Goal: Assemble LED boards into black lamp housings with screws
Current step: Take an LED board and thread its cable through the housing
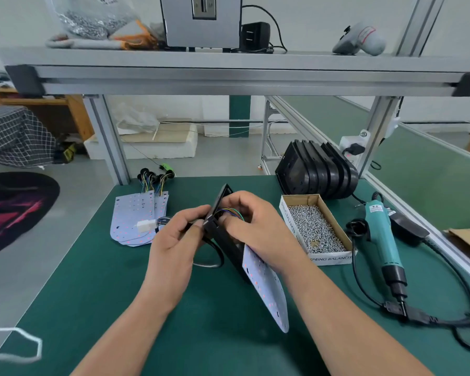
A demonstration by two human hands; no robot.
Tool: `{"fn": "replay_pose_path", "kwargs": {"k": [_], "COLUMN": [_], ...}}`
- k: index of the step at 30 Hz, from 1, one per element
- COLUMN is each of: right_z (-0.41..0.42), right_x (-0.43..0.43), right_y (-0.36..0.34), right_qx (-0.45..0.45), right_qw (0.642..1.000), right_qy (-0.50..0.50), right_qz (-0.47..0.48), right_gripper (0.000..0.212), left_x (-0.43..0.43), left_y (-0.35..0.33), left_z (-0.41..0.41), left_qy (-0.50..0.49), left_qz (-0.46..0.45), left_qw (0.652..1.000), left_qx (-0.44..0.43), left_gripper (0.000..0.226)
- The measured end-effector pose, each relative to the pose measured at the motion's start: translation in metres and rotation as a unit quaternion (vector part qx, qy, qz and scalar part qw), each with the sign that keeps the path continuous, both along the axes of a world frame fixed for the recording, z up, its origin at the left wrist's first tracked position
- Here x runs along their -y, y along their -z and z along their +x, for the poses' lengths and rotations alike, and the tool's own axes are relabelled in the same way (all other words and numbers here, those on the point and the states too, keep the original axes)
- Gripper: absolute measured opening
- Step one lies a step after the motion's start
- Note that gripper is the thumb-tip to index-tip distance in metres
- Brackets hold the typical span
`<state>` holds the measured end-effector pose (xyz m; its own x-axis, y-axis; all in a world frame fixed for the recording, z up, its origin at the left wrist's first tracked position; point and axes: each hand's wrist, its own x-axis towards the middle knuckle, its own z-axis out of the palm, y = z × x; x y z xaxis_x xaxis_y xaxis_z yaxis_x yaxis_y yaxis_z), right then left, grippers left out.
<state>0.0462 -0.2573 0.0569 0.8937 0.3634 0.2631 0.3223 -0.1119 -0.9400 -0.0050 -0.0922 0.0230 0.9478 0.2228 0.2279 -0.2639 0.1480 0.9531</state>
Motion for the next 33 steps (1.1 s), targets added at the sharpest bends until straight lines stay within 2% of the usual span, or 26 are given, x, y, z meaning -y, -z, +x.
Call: {"fn": "replay_pose_path", "kwargs": {"k": [4, 7, 10, 13, 17, 22, 25, 27, 30, 33], "right_z": [0.0, 0.003, 0.012, 0.014, 0.018, 0.018, 0.017, 0.017, 0.016, 0.016], "right_x": [0.005, 0.008, 0.006, 0.008, 0.012, 0.016, 0.021, 0.025, 0.032, 0.036], "right_y": [-0.001, 0.004, 0.015, 0.019, 0.023, 0.024, 0.022, 0.02, 0.018, 0.018], "right_qx": [-0.037, -0.037, -0.019, -0.064, -0.06, -0.103, -0.134, -0.14, -0.159, -0.148], "right_qw": [0.998, 0.996, 0.995, 0.996, 0.995, 0.992, 0.989, 0.987, 0.983, 0.984], "right_qy": [-0.025, 0.015, 0.092, 0.066, 0.073, 0.066, 0.032, 0.016, 0.009, 0.032], "right_qz": [0.051, 0.082, 0.044, 0.01, -0.017, 0.013, 0.052, 0.071, 0.089, 0.091], "right_gripper": [0.02, 0.03, 0.027, 0.026, 0.03, 0.038, 0.037, 0.037, 0.042, 0.036], "left_x": [0.003, 0.003, 0.004, 0.001, 0.002, 0.001, -0.002, -0.004, -0.003, 0.001], "left_y": [-0.002, -0.003, -0.002, -0.001, 0.005, 0.009, 0.011, 0.015, 0.019, 0.017], "left_z": [-0.001, -0.002, -0.002, -0.001, 0.003, 0.005, 0.006, 0.008, 0.008, 0.006], "left_qy": [-0.026, -0.032, -0.011, -0.004, -0.037, -0.143, -0.157, -0.142, -0.119, -0.055], "left_qz": [0.015, 0.015, 0.028, 0.034, 0.066, 0.22, 0.301, 0.326, 0.305, 0.206], "left_qw": [1.0, 0.999, 0.999, 0.998, 0.996, 0.964, 0.94, 0.934, 0.943, 0.971], "left_qx": [0.004, 0.019, 0.041, 0.051, 0.039, 0.05, 0.036, 0.009, -0.05, -0.105], "left_gripper": [0.027, 0.028, 0.031, 0.033, 0.039, 0.028, 0.048, 0.041, 0.025, 0.025]}}
